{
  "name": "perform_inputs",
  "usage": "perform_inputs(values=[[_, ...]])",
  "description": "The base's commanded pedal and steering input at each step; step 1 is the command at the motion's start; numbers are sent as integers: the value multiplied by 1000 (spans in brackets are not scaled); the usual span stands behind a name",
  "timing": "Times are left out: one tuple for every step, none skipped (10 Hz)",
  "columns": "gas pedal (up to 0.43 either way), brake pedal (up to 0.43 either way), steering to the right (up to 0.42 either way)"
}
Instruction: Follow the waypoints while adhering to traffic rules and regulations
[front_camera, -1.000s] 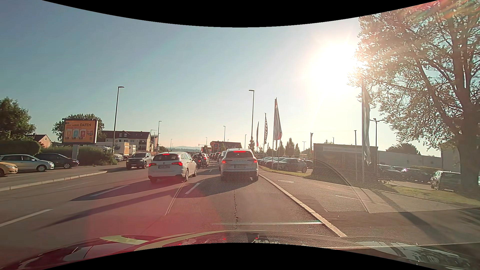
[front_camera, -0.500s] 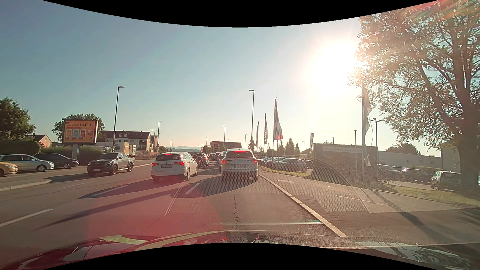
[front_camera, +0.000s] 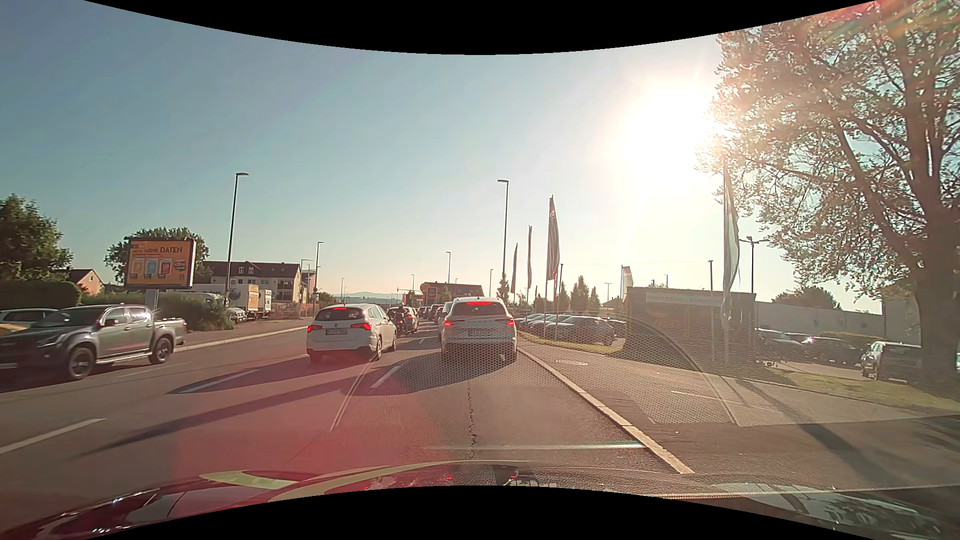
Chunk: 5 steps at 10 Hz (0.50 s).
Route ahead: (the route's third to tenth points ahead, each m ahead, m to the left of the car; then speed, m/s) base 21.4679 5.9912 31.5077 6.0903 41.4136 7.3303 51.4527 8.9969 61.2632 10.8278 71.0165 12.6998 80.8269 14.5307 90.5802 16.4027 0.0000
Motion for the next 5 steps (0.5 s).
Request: perform_inputs(values=[[0,250,-5],[0,250,-5],[0,256,-5],[0,256,-4],[0,256,-4]])
